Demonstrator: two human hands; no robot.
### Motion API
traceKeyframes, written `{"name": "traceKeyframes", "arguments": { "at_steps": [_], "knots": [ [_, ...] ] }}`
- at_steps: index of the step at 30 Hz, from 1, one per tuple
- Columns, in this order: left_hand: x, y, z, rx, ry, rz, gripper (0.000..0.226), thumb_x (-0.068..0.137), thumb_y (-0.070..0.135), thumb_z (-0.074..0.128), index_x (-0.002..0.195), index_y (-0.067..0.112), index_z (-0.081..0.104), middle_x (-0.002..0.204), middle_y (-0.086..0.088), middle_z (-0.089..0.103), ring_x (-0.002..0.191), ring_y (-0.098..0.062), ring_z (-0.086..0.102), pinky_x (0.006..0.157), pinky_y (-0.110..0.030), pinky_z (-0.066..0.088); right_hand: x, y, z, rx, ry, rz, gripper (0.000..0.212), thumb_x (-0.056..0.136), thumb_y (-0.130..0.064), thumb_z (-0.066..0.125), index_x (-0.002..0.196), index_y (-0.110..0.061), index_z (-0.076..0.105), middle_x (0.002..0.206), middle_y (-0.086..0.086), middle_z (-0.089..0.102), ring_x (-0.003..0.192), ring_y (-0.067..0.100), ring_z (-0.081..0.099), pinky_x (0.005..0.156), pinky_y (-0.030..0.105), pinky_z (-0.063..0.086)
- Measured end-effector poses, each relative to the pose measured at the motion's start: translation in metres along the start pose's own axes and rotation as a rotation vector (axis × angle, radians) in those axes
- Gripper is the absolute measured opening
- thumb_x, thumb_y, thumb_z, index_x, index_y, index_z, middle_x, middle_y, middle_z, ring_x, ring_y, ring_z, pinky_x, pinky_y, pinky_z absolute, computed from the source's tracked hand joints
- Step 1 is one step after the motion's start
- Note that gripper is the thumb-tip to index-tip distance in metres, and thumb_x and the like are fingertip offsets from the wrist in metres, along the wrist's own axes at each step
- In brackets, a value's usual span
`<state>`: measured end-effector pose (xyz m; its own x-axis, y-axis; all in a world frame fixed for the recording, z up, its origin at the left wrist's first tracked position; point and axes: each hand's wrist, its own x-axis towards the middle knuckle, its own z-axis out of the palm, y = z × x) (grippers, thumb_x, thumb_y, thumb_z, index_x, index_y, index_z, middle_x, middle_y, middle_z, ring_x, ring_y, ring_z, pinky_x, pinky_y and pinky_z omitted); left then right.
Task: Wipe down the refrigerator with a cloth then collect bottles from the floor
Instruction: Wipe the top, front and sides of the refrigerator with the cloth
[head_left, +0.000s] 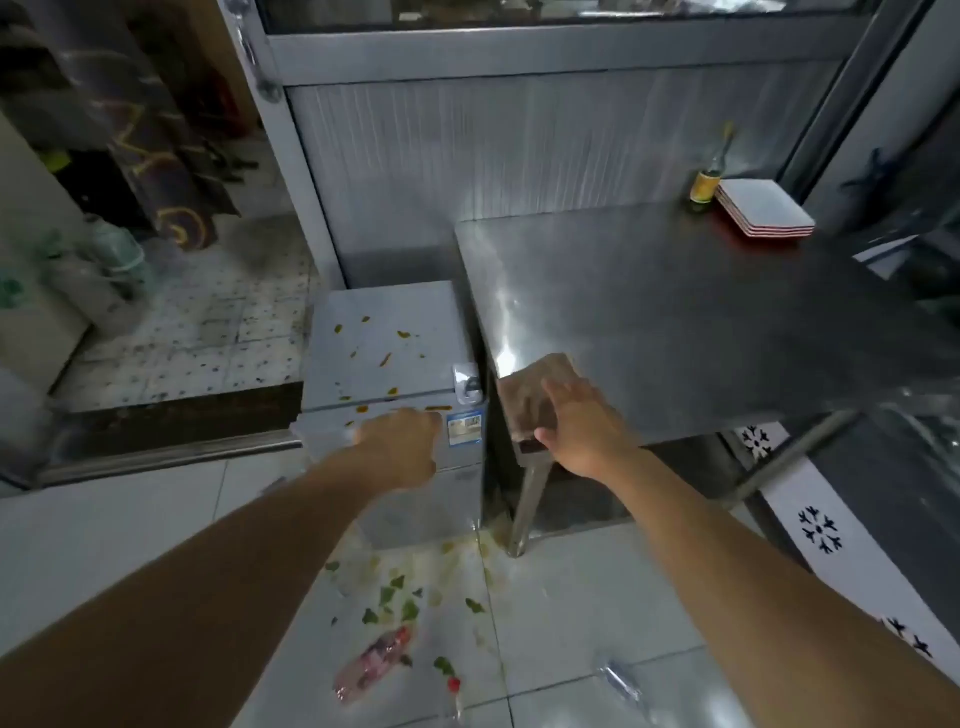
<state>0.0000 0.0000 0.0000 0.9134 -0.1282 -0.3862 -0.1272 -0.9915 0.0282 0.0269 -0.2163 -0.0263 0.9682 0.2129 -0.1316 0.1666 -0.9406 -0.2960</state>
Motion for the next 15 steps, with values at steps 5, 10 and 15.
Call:
{"name": "traceKeyframes", "arguments": {
  "at_steps": [5,10,15],
  "knots": [
    [0.049,-0.004,0.009,0.009,0.010,-0.050,0.046,0.085,0.024,0.056,0.128,0.020,0.042,0.124,-0.006,0.052,0.111,-0.025,0.053,0.084,-0.037,0.045,0.056,0.020,0.023,-0.083,-0.025,0.103,0.062,0.093,-0.045,0.048,0.145,-0.025,0.021,0.152,0.013,0.020,0.135,0.034,0.026,0.106,0.048,0.031],
    [0.077,-0.011,0.024,0.019,0.028,-0.059,0.049,0.085,0.026,0.059,0.130,0.021,0.040,0.123,-0.004,0.053,0.111,-0.024,0.053,0.086,-0.037,0.044,0.073,0.026,0.047,-0.126,-0.041,0.104,0.061,0.094,-0.048,0.046,0.146,-0.026,0.022,0.149,0.012,0.022,0.133,0.034,0.024,0.103,0.045,0.033],
    [0.083,-0.027,0.029,0.018,0.002,-0.053,0.047,0.085,0.028,0.058,0.129,0.022,0.042,0.125,-0.004,0.052,0.114,-0.023,0.052,0.091,-0.038,0.045,0.076,0.012,0.055,-0.070,0.028,0.068,0.047,0.094,-0.029,0.053,0.137,-0.018,0.039,0.143,0.017,0.028,0.129,0.034,0.028,0.099,0.038,0.040]
  ]
}}
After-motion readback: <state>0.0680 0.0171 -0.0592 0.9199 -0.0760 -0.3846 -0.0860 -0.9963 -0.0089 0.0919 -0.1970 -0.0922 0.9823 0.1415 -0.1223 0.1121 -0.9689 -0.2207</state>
